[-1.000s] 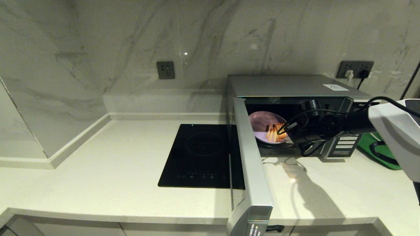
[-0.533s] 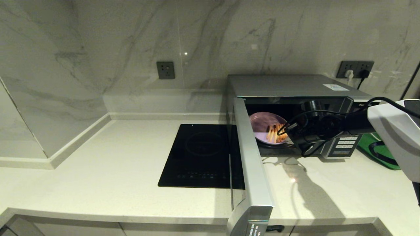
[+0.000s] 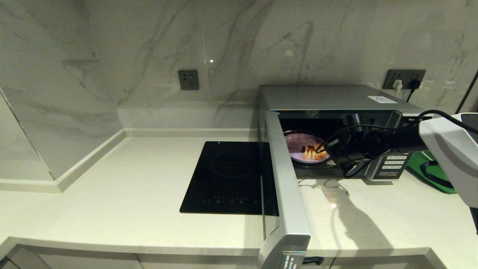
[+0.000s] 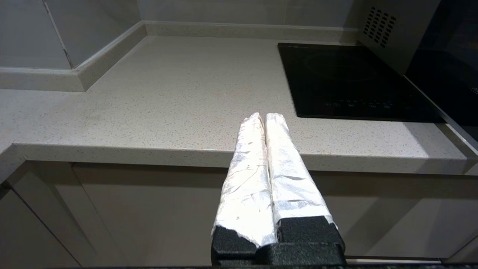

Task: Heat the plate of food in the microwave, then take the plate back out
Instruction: Put the plate in the microwave oven, then close the microwave oven

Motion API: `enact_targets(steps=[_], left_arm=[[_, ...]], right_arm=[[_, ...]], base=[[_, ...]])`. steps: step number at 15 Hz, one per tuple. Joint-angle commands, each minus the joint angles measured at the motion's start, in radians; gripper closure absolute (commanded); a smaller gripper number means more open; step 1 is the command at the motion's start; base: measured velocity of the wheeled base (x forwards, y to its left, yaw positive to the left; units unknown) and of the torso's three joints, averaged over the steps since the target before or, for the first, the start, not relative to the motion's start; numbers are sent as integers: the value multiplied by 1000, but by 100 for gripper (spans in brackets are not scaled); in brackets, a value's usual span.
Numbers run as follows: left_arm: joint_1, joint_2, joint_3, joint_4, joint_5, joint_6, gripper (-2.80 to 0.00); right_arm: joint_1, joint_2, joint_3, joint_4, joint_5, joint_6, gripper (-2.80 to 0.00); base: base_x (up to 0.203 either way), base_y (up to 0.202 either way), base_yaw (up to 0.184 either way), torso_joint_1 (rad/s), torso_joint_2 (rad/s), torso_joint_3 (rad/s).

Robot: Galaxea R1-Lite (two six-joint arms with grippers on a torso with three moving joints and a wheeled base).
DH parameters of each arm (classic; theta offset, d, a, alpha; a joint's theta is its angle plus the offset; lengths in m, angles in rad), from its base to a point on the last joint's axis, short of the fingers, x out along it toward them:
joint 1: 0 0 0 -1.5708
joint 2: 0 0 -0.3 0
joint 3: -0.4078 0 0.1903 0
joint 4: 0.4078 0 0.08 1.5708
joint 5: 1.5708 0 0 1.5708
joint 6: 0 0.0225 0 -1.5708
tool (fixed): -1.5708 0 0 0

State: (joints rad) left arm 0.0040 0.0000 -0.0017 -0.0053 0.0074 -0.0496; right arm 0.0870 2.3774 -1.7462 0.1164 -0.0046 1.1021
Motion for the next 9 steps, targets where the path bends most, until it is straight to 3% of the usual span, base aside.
enact_targets(steps=[1,9], left_arm=[[1,-2,0,-1,0,-1,0],[1,-1,0,-1,0,-1,0]], right_arm=[[0,-1,2,2,0,7,-280],[1,-60,32,3,0,2,-280]], base=[[0,0,0,0,0,0],[0,0,0,0,0,0]])
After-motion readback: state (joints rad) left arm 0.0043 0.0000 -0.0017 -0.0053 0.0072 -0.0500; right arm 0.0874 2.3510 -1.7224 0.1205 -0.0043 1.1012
